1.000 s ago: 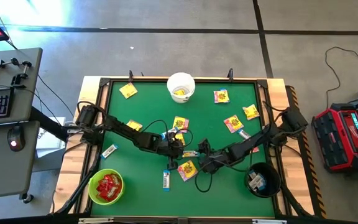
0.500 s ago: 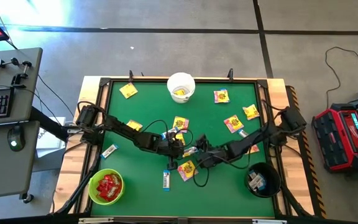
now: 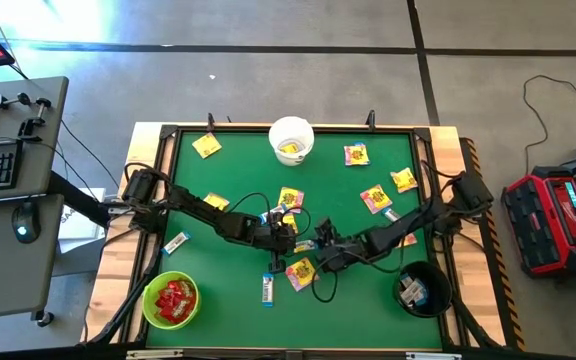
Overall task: Sort candy by brand, put in halloween buckets
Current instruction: Put the white candy into the black bucket
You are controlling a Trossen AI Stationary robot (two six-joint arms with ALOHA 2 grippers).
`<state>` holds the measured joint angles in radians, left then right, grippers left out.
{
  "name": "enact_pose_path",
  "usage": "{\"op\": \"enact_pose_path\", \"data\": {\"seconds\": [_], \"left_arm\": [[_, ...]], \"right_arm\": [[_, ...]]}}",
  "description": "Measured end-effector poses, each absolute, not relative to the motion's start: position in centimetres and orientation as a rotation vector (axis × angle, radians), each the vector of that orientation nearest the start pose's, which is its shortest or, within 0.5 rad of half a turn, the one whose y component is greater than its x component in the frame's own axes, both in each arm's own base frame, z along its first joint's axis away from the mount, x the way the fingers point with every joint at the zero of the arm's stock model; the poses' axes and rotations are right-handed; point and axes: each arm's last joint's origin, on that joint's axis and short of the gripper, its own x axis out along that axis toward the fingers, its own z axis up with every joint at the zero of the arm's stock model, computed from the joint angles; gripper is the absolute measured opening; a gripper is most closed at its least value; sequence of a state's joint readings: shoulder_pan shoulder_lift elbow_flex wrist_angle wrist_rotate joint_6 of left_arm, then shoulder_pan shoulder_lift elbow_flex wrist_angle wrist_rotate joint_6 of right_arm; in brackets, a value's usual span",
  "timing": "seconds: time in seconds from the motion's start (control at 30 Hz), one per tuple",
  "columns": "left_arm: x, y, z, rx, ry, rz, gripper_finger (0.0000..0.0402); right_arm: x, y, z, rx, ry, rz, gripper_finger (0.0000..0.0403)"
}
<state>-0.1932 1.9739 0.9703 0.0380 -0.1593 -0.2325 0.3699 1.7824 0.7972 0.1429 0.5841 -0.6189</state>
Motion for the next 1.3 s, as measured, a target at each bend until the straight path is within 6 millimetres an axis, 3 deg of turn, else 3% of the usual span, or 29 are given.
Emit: {"op": "enact_pose_path", "data": {"seconds": [0.27,0.67,0.97,1.17,1.3], "left_arm": [[35.4,-6.8,9.6,-0.009,0.925,0.109,0.0007],[33.8,-7.1,12.5,0.097,0.940,0.187,0.0077],[33.1,-7.1,15.4,0.116,0.881,0.227,0.0104],[33.1,-7.2,15.5,0.123,0.875,0.223,0.0104],[33.2,-7.3,15.6,0.108,0.877,0.175,0.0104]], "right_arm": [[30.4,10.6,12.3,-0.966,0.798,-0.022,0.0005],[29.8,10.8,13.4,-0.902,0.788,-0.103,0.0000],[26.2,11.5,18.3,-0.713,0.799,-0.129,0.0000],[23.8,11.9,22.9,-0.492,0.907,-0.138,0.0000],[23.4,12.0,23.6,-0.302,0.980,-0.103,0.0002]]}}
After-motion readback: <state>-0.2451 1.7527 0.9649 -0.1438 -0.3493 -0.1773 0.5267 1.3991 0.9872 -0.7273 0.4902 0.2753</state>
